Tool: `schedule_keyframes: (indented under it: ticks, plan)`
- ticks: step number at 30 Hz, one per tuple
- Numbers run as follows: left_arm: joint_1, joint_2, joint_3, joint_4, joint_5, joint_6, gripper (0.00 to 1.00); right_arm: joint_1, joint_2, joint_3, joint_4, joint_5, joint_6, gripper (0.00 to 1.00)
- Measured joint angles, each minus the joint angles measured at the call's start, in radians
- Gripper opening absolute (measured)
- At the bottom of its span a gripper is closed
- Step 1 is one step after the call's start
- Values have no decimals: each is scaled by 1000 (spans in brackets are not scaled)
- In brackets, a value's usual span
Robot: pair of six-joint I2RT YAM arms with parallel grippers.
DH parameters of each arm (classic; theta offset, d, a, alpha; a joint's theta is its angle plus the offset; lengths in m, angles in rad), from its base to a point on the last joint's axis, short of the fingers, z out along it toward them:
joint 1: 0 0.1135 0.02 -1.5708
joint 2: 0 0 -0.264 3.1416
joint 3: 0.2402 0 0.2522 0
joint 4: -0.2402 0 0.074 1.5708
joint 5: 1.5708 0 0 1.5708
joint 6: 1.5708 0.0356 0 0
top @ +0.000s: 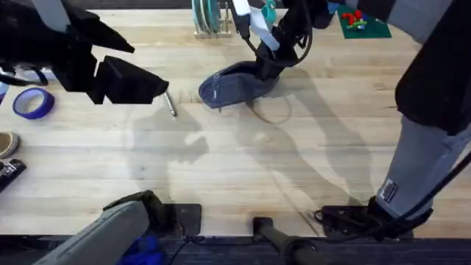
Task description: Unzip the bag, pick up the pens from the table one at a time and place them inside, then zip the bag closed.
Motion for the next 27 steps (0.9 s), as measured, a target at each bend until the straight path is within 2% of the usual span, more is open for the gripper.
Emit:
schedule_keyframes:
  ticks: [5,7,9,11,12,14,27]
  plan:
    - [0,0,0,0,0,0,995,0,0,0,0,0,0,237]
    - [0,0,0,0,0,0,995,0,0,0,1,0,-2,368]
    - [0,0,0,0,0,0,995,0,0,0,2,1,-4,554]
    - [0,0,0,0,0,0,995,0,0,0,6,0,-7,849]
    - [0,0,0,0,0,0,995,0,0,0,8,1,-12,959]
    - [0,0,0,0,0,0,995,1,0,0,8,1,-10,992]
    - [0,0,0,0,0,0,995,1,0,0,8,0,-6,996]
